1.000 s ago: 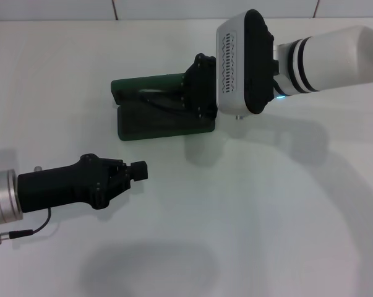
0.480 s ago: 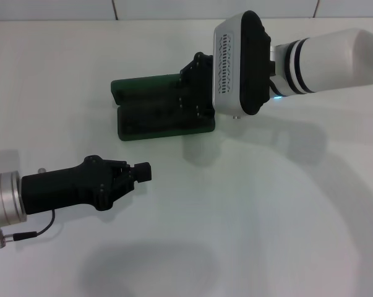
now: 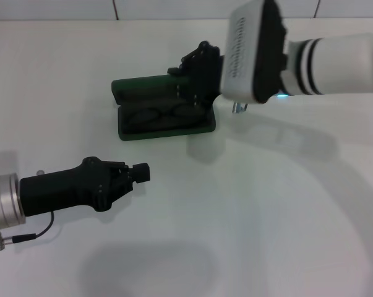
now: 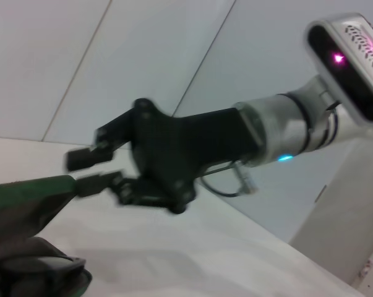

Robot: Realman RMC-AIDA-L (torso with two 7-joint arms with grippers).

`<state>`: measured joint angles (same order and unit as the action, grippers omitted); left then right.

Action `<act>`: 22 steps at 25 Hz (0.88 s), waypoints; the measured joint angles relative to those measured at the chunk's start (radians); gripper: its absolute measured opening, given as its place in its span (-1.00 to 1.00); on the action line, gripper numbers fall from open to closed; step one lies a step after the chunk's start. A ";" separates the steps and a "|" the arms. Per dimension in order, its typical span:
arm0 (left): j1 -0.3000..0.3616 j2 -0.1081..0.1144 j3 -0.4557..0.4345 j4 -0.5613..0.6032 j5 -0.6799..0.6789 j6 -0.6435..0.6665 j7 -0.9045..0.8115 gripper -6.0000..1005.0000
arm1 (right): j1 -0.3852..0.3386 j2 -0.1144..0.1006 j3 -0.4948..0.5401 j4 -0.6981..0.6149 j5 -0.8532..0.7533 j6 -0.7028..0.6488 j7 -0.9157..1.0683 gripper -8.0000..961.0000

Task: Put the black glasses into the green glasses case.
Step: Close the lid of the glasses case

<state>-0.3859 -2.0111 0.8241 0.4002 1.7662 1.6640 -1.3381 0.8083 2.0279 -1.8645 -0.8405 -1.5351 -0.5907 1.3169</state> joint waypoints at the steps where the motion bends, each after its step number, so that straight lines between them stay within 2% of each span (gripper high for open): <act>1: -0.002 0.000 -0.002 0.000 0.000 -0.001 -0.001 -0.92 | -0.033 0.000 0.022 -0.022 0.004 -0.017 0.000 -0.62; 4: -0.017 -0.001 -0.011 0.002 -0.005 -0.014 -0.010 -0.92 | -0.176 -0.001 0.161 -0.096 0.045 -0.141 0.000 -0.62; 7: -0.042 -0.002 -0.029 0.007 -0.008 -0.065 -0.040 -0.91 | -0.275 -0.006 0.320 -0.084 0.126 -0.344 -0.002 -0.62; 9: -0.062 -0.003 -0.032 0.007 -0.008 -0.114 -0.053 -0.91 | -0.318 -0.010 0.451 -0.034 0.154 -0.507 -0.008 -0.62; 10: -0.072 -0.003 -0.033 0.006 -0.008 -0.136 -0.057 -0.91 | -0.318 -0.010 0.451 -0.034 0.154 -0.507 -0.008 -0.62; 11: -0.082 -0.004 -0.033 0.006 -0.008 -0.159 -0.061 -0.91 | -0.349 -0.013 0.580 0.041 0.155 -0.654 -0.024 -0.62; 13: -0.101 -0.010 -0.033 0.011 -0.008 -0.213 -0.073 -0.91 | -0.365 -0.017 0.656 0.107 0.153 -0.748 -0.056 -0.62; 14: -0.108 -0.011 -0.034 0.015 -0.008 -0.235 -0.078 -0.91 | -0.374 -0.022 0.690 0.147 0.152 -0.797 -0.087 -0.62; 18: -0.135 -0.013 -0.034 0.021 -0.004 -0.331 -0.092 -0.91 | -0.403 -0.030 0.754 0.298 0.152 -0.929 -0.273 -0.31; 22: -0.138 -0.005 -0.030 0.021 0.007 -0.401 -0.104 -0.91 | -0.433 -0.020 0.753 0.347 0.152 -0.960 -0.384 -0.03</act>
<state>-0.5244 -2.0157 0.7943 0.4209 1.7734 1.2630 -1.4418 0.3753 2.0083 -1.1113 -0.4938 -1.3834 -1.5509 0.9329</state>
